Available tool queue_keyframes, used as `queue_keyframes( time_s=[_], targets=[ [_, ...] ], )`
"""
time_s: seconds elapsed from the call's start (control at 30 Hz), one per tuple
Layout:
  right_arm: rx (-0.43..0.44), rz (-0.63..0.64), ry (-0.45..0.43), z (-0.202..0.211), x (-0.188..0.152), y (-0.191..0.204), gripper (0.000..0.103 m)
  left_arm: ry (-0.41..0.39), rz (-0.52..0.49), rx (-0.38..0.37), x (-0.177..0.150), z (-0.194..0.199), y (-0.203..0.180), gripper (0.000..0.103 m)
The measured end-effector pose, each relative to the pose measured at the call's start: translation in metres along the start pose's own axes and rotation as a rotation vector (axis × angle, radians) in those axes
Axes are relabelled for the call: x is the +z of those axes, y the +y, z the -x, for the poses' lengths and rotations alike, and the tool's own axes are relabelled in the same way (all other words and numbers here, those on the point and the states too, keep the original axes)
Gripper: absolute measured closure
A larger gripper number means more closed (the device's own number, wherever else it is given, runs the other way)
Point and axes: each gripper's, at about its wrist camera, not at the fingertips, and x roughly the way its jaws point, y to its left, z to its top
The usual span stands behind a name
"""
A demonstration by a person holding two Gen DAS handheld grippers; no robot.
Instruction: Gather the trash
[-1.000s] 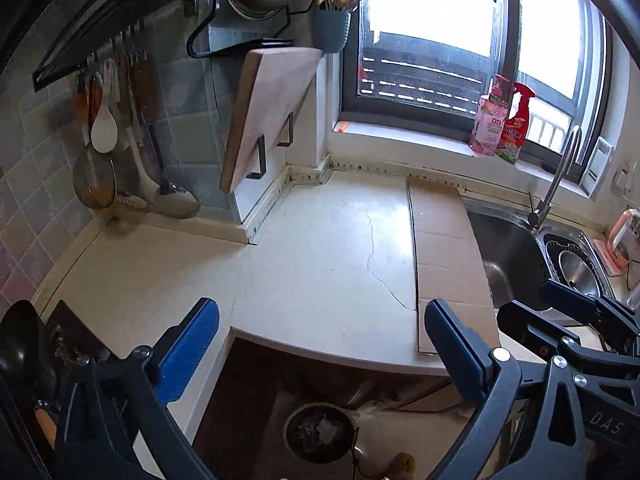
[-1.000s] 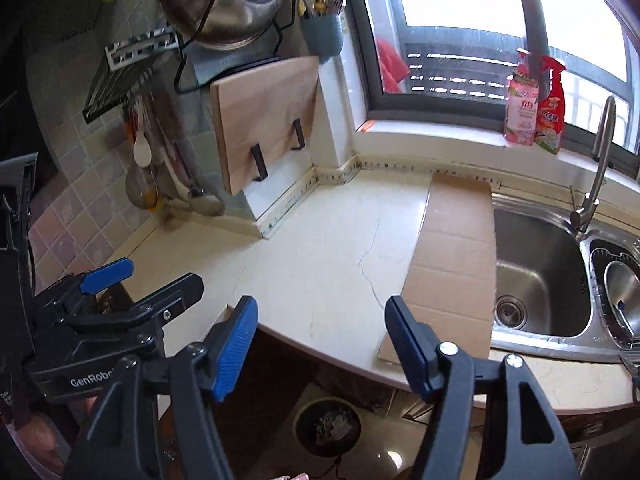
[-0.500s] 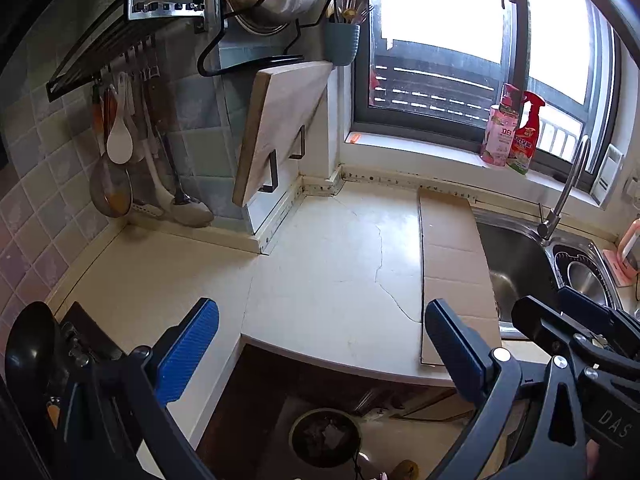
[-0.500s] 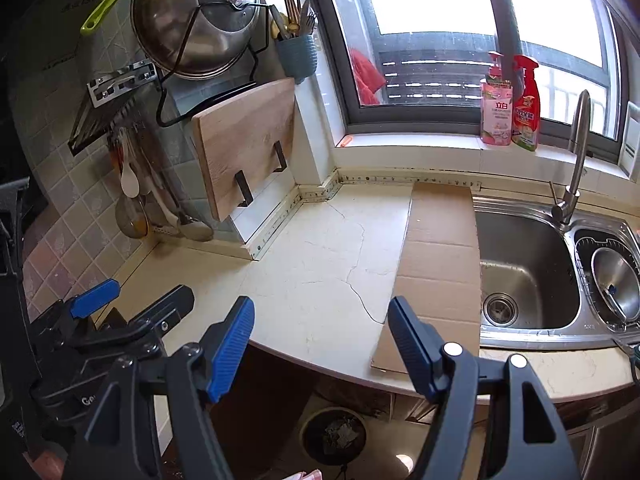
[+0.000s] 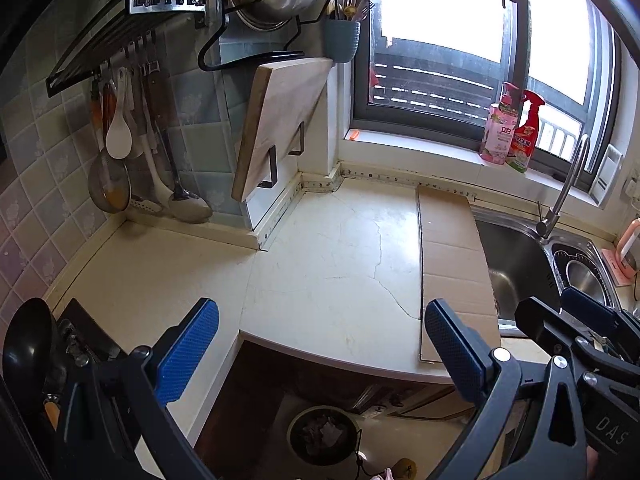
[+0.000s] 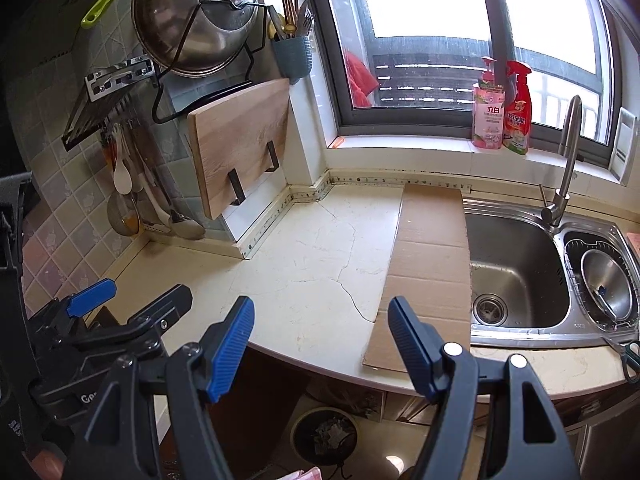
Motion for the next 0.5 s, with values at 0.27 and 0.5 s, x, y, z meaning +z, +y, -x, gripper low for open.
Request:
queue_keyframes(
  time_s=[0.27, 0.5],
  targets=[
    [-0.002, -0.008, 0.011, -0.0023, -0.0011, -0.0005, 0.033, 0.01, -0.007, 0.018, -0.0008, -0.0026, -0.0023, 0.001],
    [-0.005, -0.006, 0.008, -0.0021, -0.0009, -0.0002, 0.033, 0.008, -0.006, 0.022, -0.0011, -0.0027, -0.0021, 0.001]
  ],
)
